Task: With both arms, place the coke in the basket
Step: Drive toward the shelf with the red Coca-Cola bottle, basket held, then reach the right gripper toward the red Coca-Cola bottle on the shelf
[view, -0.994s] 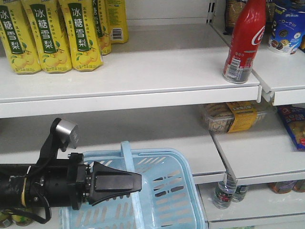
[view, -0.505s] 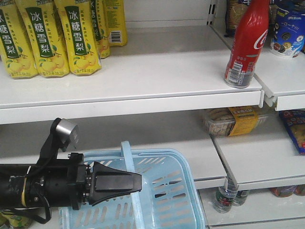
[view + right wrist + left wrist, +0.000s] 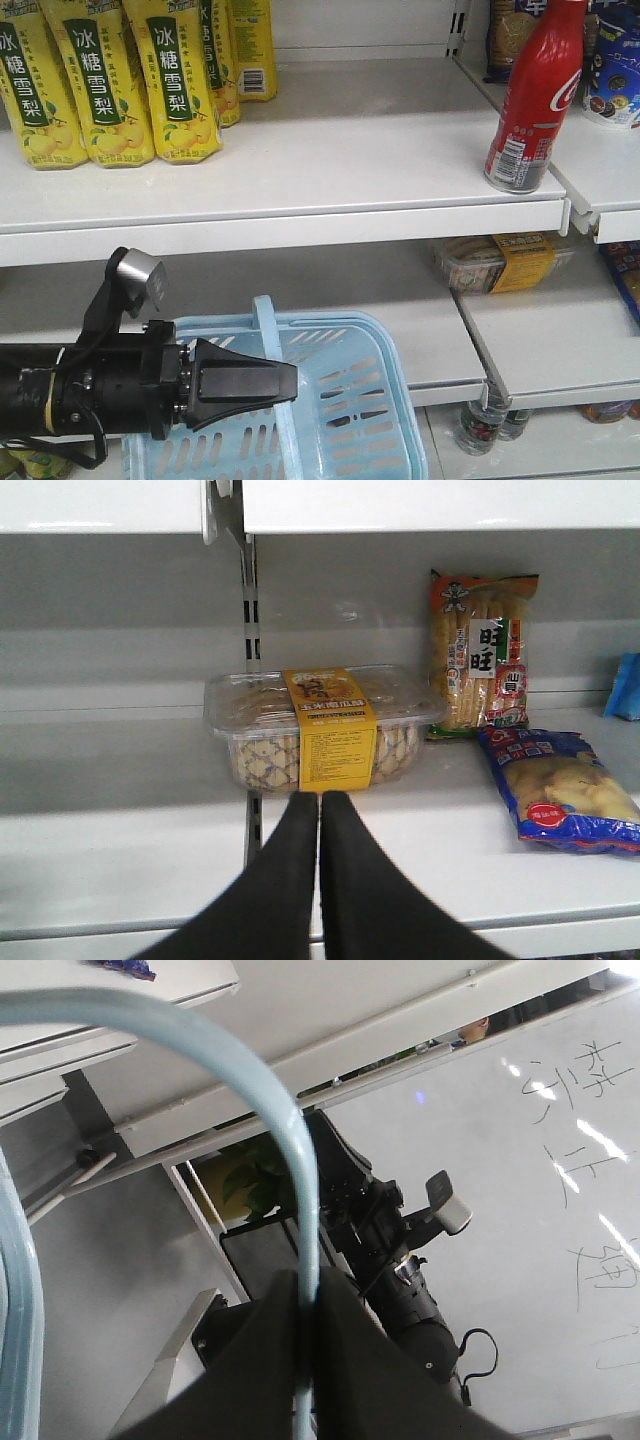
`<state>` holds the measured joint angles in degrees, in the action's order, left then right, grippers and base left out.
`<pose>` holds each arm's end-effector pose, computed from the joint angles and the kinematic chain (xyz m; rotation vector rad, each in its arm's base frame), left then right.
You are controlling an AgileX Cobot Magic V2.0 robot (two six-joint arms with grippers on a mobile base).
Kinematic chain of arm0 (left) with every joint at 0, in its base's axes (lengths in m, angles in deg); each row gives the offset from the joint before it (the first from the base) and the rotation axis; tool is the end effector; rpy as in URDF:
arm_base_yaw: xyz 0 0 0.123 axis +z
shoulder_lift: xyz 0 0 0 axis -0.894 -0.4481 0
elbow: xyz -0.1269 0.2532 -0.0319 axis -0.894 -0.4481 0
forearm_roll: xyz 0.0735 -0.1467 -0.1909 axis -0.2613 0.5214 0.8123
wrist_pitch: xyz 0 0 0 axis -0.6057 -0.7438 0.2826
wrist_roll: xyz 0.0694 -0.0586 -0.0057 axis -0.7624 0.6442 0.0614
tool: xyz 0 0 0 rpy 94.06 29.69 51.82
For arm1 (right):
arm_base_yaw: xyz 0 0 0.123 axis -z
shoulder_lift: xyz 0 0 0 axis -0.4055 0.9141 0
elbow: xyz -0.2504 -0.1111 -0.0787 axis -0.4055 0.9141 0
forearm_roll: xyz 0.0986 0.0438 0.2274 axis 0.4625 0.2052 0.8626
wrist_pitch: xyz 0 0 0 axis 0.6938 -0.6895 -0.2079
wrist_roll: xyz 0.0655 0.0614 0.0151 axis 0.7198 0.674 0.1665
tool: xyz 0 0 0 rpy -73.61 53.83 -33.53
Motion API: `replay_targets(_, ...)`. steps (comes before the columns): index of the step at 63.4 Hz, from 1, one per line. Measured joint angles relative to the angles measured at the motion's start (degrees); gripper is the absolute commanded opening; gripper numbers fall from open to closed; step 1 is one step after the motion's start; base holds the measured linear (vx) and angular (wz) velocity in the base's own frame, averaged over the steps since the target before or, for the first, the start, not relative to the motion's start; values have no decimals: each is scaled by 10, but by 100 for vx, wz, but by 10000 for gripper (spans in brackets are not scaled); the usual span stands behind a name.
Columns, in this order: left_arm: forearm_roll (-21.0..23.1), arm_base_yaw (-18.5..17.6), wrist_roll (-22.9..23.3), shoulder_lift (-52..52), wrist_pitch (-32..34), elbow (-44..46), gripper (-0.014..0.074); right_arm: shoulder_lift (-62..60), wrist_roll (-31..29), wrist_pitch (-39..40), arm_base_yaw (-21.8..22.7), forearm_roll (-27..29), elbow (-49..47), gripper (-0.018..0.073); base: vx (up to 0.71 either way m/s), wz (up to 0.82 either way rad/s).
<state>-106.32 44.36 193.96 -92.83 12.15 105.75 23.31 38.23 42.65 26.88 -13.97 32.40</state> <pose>0.1856 -0.1500 0.2476 0.2481 2.1238 -1.8527 0.0566 -0.0002 0.1895 0.0379 1.6641 0.0007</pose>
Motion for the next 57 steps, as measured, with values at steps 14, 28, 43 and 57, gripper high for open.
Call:
replay_targets(14,0,0,0,0,0,0,-8,0,0,0,0,0,0,-5,1,1)
replay_targets(28,0,0,0,0,0,0,-8,0,0,0,0,0,0,-5,0,0)
replay_targets(43,0,0,0,0,0,0,-8,0,0,0,0,0,0,-5,0,0)
replay_targets(57,0,0,0,0,0,0,-8,0,0,0,0,0,0,-5,0,0)
